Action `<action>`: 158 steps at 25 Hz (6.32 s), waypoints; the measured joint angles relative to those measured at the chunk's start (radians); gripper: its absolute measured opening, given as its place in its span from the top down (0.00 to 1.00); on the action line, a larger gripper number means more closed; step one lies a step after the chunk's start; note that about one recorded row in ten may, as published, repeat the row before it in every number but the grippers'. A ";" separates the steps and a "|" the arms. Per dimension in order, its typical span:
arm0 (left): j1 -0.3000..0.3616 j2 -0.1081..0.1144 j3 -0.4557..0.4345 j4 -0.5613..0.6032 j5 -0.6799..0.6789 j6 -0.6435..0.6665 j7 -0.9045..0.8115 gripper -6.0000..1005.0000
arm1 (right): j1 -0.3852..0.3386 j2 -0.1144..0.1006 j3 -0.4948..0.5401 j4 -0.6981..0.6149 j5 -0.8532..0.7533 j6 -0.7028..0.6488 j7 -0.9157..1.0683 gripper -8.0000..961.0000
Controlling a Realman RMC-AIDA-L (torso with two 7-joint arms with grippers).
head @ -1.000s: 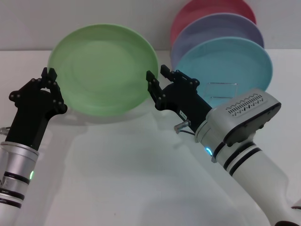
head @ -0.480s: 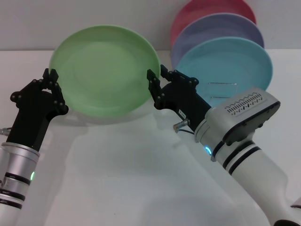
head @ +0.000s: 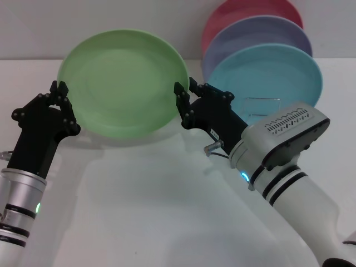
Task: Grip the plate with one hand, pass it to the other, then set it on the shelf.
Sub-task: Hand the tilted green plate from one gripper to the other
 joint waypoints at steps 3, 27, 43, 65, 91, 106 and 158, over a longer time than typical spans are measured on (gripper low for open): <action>0.000 0.000 0.000 -0.001 0.000 0.000 0.000 0.87 | 0.000 0.000 0.000 0.000 0.000 0.001 0.000 0.75; 0.000 0.000 0.005 -0.001 0.000 -0.004 0.002 0.86 | 0.000 0.000 0.002 -0.003 0.000 0.003 0.003 0.80; -0.001 0.000 0.005 -0.001 0.000 -0.005 0.002 0.86 | 0.001 0.000 0.002 -0.003 0.000 0.012 0.006 0.83; -0.001 0.000 0.005 -0.001 0.000 -0.008 0.002 0.85 | 0.000 0.000 0.015 -0.003 0.000 0.012 0.006 0.87; 0.007 0.000 0.030 -0.037 -0.055 -0.010 0.089 0.84 | 0.011 0.002 0.031 -0.003 0.000 0.026 0.008 0.87; 0.008 0.000 0.037 -0.039 -0.055 -0.006 0.090 0.83 | 0.017 0.002 0.040 -0.005 -0.001 0.050 0.008 0.90; -0.002 0.000 0.045 -0.039 -0.068 -0.017 0.090 0.81 | 0.015 0.001 0.041 -0.005 -0.001 0.050 0.008 0.96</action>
